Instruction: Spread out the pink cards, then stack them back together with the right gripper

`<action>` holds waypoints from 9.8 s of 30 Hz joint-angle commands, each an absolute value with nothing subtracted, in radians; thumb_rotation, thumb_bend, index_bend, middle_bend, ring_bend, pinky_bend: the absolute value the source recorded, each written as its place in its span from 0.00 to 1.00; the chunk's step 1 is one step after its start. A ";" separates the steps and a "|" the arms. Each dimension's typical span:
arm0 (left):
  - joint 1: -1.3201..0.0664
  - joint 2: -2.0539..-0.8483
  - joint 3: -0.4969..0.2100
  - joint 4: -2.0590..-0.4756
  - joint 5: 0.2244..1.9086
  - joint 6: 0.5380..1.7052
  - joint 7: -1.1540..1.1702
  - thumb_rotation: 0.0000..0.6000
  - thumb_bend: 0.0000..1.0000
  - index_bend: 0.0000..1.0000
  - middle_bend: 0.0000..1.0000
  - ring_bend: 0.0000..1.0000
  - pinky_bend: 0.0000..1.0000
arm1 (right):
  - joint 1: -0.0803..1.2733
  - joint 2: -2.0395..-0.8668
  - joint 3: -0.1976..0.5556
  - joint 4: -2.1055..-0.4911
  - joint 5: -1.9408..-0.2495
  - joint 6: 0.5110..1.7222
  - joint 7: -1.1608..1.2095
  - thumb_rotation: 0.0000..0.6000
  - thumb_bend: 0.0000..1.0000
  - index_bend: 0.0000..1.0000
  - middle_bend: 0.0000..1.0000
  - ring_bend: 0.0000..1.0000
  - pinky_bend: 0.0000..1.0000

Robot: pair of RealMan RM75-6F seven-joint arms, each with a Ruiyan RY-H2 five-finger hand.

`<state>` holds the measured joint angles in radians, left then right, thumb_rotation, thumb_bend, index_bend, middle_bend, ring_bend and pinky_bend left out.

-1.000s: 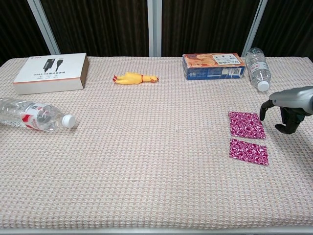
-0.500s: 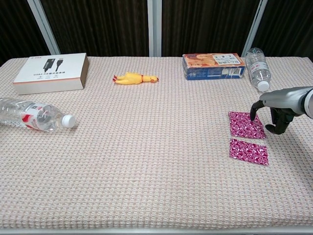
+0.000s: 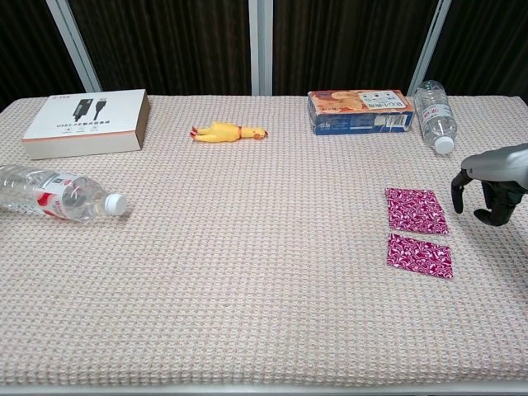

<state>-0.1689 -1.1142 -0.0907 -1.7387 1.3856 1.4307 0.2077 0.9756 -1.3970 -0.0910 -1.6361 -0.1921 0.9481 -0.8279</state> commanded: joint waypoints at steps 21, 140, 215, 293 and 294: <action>-0.168 -1.112 -0.092 -1.735 1.384 1.431 0.198 1.00 0.06 0.22 0.23 0.16 0.38 | 0.975 -1.447 -0.088 -1.597 -0.162 0.935 -0.856 1.00 0.46 0.38 1.00 1.00 0.97; -0.163 -1.106 -0.112 -1.717 1.348 1.430 0.154 1.00 0.06 0.23 0.23 0.16 0.38 | 0.865 -1.655 0.048 -1.278 -0.531 0.957 -0.787 0.99 0.00 0.34 1.00 1.00 0.97; -0.166 -1.109 -0.110 -1.705 1.341 1.416 0.144 1.00 0.06 0.23 0.23 0.16 0.38 | 0.859 -1.678 0.099 -1.227 -0.463 0.887 -0.844 1.00 0.00 0.45 1.00 1.00 0.97; -0.146 -1.066 -0.132 -1.695 1.314 1.425 0.052 1.00 0.06 0.23 0.23 0.16 0.38 | 0.636 -1.718 0.094 -1.687 -0.540 1.381 -0.953 1.00 0.00 0.45 1.00 1.00 0.97; -0.146 -1.066 -0.133 -1.695 1.314 1.425 0.052 1.00 0.06 0.23 0.23 0.16 0.38 | 0.635 -1.721 0.095 -1.686 -0.540 1.382 -0.955 1.00 0.00 0.45 1.00 1.00 0.97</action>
<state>-0.1462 -1.0656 -0.1325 -1.6952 1.3140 1.4246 0.0515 0.6357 -1.7198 0.0940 -1.6864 -0.5400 1.3814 -0.9546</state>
